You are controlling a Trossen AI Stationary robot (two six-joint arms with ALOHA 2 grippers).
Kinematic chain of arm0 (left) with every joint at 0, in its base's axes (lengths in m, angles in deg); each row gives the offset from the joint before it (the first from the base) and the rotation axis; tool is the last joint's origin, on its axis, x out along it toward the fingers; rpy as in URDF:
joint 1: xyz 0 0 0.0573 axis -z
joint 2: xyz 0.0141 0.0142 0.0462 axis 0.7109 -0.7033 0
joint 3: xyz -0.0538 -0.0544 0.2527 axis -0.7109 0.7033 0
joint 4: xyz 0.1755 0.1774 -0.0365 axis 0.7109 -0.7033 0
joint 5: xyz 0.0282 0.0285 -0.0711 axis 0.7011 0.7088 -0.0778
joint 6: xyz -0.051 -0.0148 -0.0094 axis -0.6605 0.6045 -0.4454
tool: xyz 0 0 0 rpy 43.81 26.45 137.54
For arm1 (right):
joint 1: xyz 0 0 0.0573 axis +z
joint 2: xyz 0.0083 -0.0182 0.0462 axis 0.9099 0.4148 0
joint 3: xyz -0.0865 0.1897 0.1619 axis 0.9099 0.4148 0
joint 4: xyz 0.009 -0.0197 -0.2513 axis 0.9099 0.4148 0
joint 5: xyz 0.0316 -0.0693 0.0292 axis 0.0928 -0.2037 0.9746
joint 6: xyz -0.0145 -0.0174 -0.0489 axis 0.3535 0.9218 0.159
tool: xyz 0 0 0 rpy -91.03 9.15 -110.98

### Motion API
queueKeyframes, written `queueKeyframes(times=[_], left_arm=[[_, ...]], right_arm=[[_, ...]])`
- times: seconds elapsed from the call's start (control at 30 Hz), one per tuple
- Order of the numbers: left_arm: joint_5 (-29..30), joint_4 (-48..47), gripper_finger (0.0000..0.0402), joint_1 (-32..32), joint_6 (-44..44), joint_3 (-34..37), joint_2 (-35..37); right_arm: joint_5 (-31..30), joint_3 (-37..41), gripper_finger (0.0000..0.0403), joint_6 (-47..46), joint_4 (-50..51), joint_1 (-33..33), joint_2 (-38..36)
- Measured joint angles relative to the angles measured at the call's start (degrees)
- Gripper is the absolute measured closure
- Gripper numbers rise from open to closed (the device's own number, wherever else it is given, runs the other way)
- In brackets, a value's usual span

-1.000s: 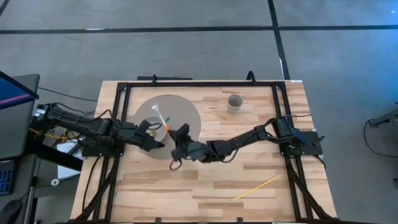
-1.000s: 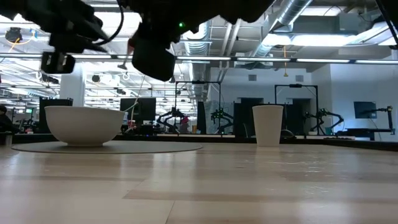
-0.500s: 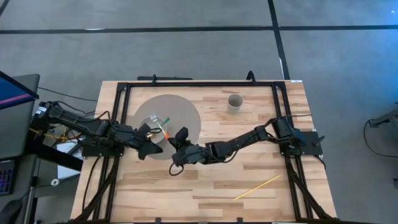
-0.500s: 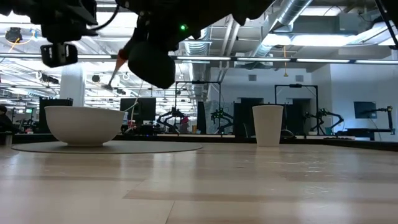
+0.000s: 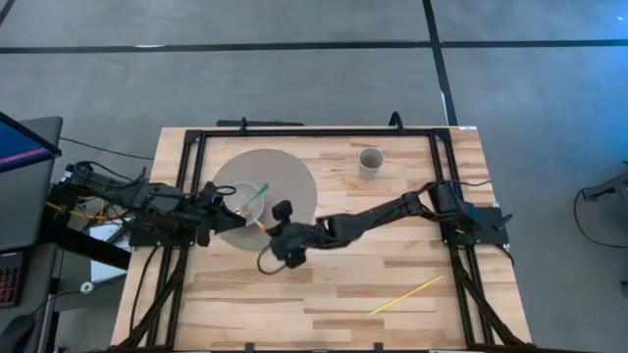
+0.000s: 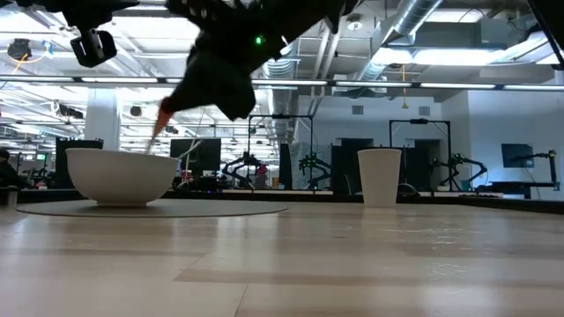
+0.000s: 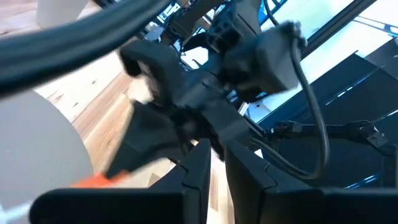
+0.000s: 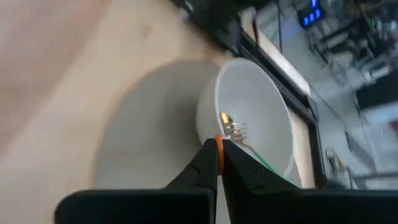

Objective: Pick & Place Utensil
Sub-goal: Put the orange fork into the bowl

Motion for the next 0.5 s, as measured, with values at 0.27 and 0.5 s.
queueKeyframes(times=[0.27, 0.5], left_arm=[[0.13, 0.0, 0.0357, 0.0, 0.0, 0.0, -2.35], [0.13, -0.05, 0.0359, -0.02, -0.02, 0.0, -4.57]], right_arm=[[2.25, -0.24, 0.0383, 0.12, -1.69, -2.12, 0.0], [4.02, -0.24, 0.0343, -0.12, -1.68, -2.67, 0.0]])
